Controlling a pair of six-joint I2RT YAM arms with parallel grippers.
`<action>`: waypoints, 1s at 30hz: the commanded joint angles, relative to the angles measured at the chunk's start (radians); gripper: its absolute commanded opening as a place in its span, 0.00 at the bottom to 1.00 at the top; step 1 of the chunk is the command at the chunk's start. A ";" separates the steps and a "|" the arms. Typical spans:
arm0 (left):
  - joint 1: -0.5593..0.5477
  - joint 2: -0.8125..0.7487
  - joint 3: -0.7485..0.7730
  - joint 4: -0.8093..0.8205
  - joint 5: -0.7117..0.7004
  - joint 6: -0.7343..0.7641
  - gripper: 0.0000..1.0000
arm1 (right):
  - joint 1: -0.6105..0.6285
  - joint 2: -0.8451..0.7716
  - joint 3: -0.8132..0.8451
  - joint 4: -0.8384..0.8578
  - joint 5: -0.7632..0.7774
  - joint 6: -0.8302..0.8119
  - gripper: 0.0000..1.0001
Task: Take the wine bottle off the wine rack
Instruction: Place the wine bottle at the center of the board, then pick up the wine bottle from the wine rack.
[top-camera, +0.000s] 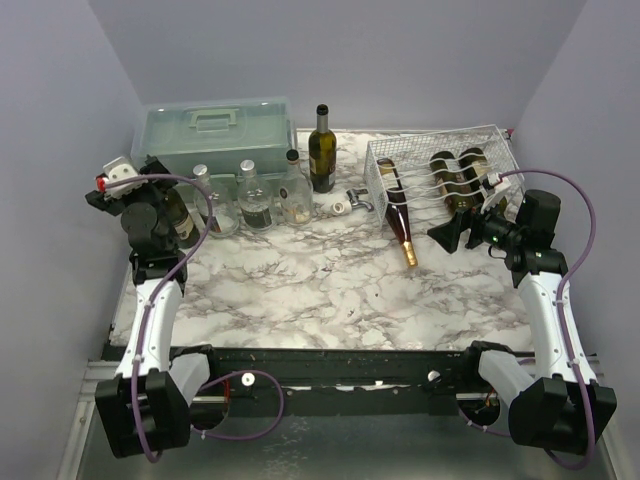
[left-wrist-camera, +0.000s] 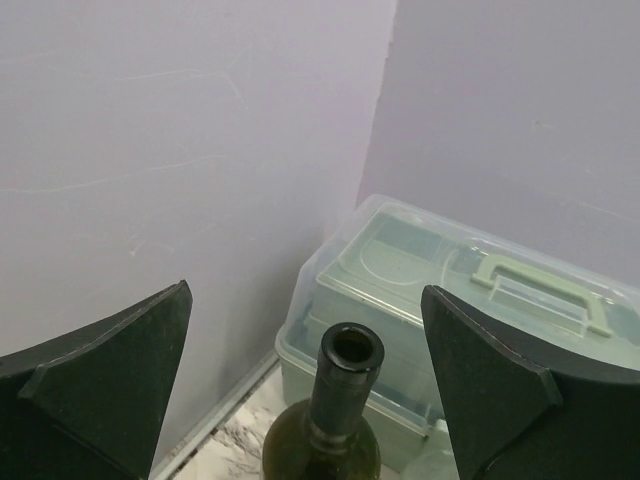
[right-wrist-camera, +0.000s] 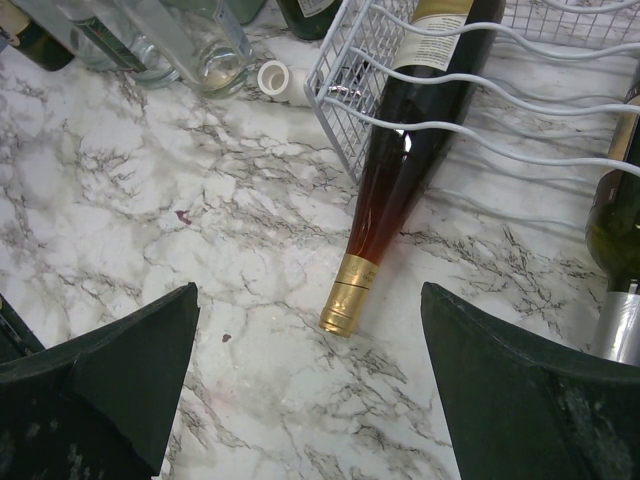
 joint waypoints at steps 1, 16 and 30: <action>0.007 -0.114 0.033 -0.200 0.026 -0.125 0.99 | -0.001 -0.013 0.005 -0.018 -0.017 -0.014 0.95; -0.128 -0.348 0.071 -0.634 0.008 -0.383 0.99 | -0.001 -0.009 -0.002 -0.017 -0.018 -0.025 0.95; -0.596 -0.220 0.236 -0.920 -0.293 -0.454 0.99 | -0.002 0.012 -0.015 -0.003 0.019 -0.041 0.95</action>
